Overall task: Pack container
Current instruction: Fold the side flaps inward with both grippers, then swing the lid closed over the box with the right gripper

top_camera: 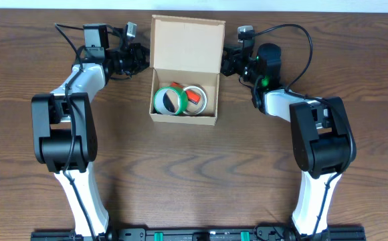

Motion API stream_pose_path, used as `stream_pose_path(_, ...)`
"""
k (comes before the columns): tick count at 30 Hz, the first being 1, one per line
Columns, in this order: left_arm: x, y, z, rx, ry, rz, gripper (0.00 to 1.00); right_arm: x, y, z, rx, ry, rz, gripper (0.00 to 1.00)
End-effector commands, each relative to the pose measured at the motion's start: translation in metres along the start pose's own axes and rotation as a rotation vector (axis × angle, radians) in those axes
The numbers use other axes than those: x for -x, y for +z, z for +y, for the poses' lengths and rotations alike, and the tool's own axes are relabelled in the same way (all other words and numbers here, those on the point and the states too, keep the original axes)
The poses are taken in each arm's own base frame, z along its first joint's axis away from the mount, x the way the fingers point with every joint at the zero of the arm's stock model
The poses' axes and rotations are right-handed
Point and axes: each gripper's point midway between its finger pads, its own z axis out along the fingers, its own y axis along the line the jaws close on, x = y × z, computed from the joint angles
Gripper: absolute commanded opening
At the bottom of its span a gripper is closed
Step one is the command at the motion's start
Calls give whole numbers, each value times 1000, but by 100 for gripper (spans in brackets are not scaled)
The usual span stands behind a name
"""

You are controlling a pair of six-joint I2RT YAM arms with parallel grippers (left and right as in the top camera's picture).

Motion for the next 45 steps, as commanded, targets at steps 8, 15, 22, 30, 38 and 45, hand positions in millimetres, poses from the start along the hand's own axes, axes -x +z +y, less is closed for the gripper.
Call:
stream_pose_path(8, 23, -5, -26, -73, 76, 0, 5, 33, -11, 34, 59, -83, 1, 1)
stream_pose_path(15, 8, -7, -22, -47, 58, 63, 6, 39, -18, 46, 67, -82, 24, 1)
stream_pose_path(22, -5, -22, -5, 47, -46, 114, 5, 28, -32, 68, 41, -46, 140, 1)
stream_pose_path(30, -27, -48, 14, 352, -182, 238, 5, 9, -39, 105, -57, -26, 242, 1)
stream_pose_path(38, -31, -91, 17, 657, -260, 313, 5, -34, -36, 139, -171, -17, 408, 1)
stream_pose_path(45, -33, -109, 11, 741, -294, 340, 5, -77, -42, 157, -233, -15, 532, 1)
